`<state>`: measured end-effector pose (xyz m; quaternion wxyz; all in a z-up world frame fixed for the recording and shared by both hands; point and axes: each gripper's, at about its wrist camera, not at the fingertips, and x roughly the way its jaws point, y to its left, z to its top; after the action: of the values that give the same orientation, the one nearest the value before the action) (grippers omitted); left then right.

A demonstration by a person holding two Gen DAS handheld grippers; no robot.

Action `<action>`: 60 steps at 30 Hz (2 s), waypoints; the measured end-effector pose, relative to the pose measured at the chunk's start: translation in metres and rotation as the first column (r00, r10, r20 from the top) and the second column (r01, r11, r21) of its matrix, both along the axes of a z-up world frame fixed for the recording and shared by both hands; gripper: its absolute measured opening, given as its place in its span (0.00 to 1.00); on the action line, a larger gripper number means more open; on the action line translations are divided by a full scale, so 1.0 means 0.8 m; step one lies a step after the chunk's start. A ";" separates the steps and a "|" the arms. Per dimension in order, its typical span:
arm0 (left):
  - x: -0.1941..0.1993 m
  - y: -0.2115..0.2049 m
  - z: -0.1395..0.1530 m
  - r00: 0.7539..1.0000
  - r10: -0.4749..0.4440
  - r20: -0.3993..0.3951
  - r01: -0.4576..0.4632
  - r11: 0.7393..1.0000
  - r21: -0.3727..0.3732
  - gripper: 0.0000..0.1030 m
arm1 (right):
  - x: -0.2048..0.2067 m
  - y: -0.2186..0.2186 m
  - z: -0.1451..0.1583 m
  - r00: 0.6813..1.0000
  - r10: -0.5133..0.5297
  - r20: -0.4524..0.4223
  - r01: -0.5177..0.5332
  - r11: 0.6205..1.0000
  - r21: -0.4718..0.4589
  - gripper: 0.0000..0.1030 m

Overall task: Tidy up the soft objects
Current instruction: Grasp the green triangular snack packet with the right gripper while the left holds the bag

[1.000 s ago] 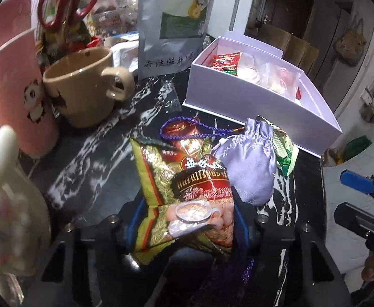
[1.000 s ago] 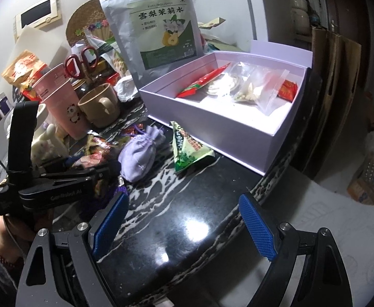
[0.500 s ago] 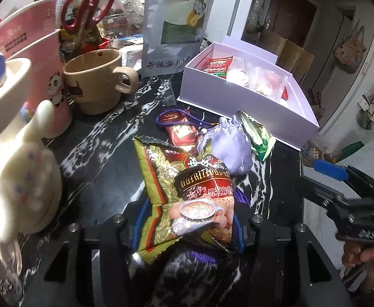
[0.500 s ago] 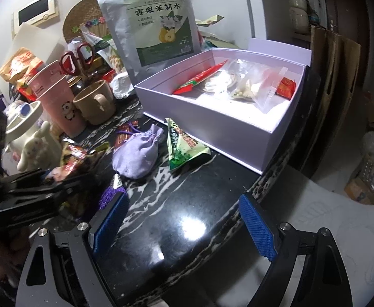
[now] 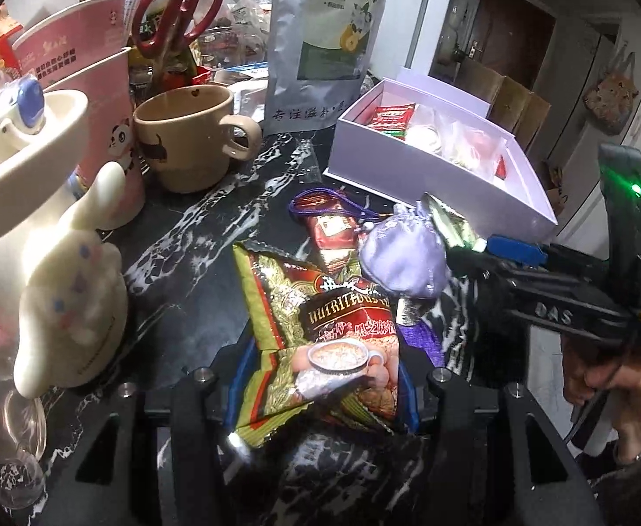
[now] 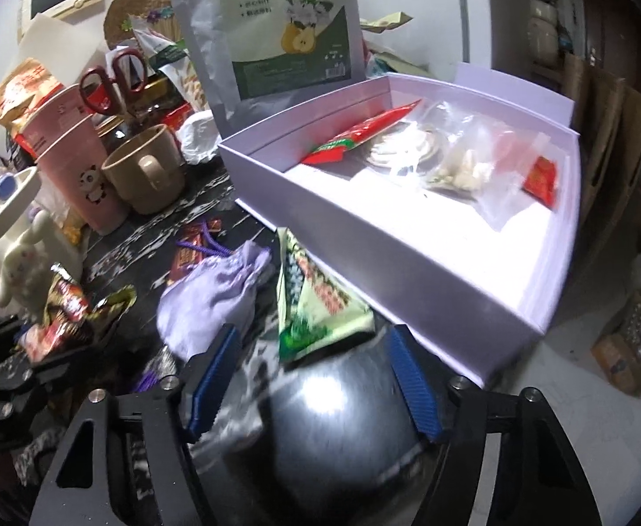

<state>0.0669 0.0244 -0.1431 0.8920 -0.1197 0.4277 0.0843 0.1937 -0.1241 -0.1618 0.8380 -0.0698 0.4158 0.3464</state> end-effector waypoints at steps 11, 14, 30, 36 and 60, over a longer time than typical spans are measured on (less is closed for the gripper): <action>0.011 0.015 -0.024 0.998 0.006 -0.055 -0.008 0.999 -0.041 0.51 | 0.008 0.035 -0.006 0.998 0.046 0.049 -0.042 0.997 -0.066 0.46; 0.016 0.013 -0.025 0.999 0.002 -0.054 -0.003 1.000 -0.015 0.51 | 0.006 0.038 -0.007 0.996 0.059 0.066 -0.053 0.995 -0.080 0.46; -0.009 0.000 -0.023 0.999 0.011 -0.053 -0.013 0.999 -0.035 0.50 | -0.051 -0.014 -0.002 0.998 0.057 -0.028 -0.058 0.997 -0.059 0.45; -0.031 -0.008 -0.021 0.998 0.030 -0.060 -0.033 0.997 -0.066 0.50 | -0.079 -0.035 -0.001 0.997 0.047 -0.058 -0.049 0.998 -0.047 0.47; -0.058 -0.026 -0.001 0.999 0.039 -0.011 -0.039 0.998 -0.051 0.50 | -0.099 -0.042 -0.005 0.999 0.034 0.021 -0.033 0.999 -0.029 0.32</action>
<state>0.0209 0.0035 -0.1439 0.8846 -0.1505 0.4318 0.0914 0.1149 -0.1574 -0.1662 0.8355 -0.0925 0.4102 0.3536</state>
